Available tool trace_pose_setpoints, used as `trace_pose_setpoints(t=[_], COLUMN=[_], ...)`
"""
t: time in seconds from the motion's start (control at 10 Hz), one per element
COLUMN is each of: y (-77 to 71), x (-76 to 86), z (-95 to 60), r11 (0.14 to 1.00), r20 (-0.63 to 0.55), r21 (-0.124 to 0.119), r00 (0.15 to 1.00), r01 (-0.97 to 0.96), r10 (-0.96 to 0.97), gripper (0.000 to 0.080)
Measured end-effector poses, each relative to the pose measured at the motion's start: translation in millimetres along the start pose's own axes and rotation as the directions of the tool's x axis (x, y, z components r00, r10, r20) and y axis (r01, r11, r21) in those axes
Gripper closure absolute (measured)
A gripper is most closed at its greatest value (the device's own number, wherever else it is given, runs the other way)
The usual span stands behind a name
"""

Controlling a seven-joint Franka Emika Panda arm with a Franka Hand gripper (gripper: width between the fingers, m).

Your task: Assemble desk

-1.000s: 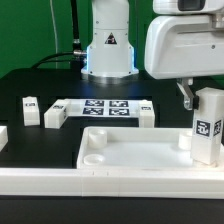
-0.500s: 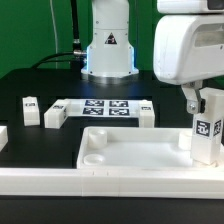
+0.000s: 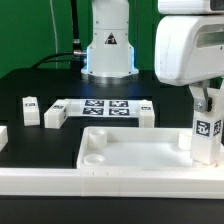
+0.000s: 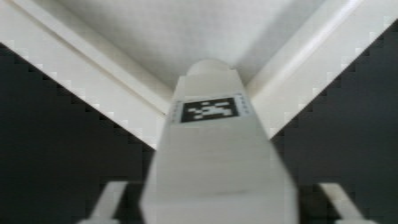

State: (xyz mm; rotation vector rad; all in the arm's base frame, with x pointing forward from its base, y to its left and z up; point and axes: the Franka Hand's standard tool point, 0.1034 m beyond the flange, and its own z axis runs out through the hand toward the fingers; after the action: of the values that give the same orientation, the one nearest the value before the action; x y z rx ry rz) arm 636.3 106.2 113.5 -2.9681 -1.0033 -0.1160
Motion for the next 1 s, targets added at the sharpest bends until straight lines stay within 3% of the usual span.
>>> trace_pose_setpoints(t=[0.3,0.5,0.9,1.0], y=[-0.2,1.2,4.8,5.2], x=[0.0,-0.8,-1.1,-1.6], z=[0.1,0.7,1.8,2.0], r11=[1.000,0.963,0.760,0.672], r20=[0.000,0.001,-0.012,-0.009], r21=[0.002,0.010,0.023,0.023], r00=[1.000,0.963,0.760,0.672], r01=[-0.030,-0.268,-0.650,-0.740], r10=[0.030,0.268,0.650,0.741], gripper=[0.0511,0.0511,0.0509,0.0509])
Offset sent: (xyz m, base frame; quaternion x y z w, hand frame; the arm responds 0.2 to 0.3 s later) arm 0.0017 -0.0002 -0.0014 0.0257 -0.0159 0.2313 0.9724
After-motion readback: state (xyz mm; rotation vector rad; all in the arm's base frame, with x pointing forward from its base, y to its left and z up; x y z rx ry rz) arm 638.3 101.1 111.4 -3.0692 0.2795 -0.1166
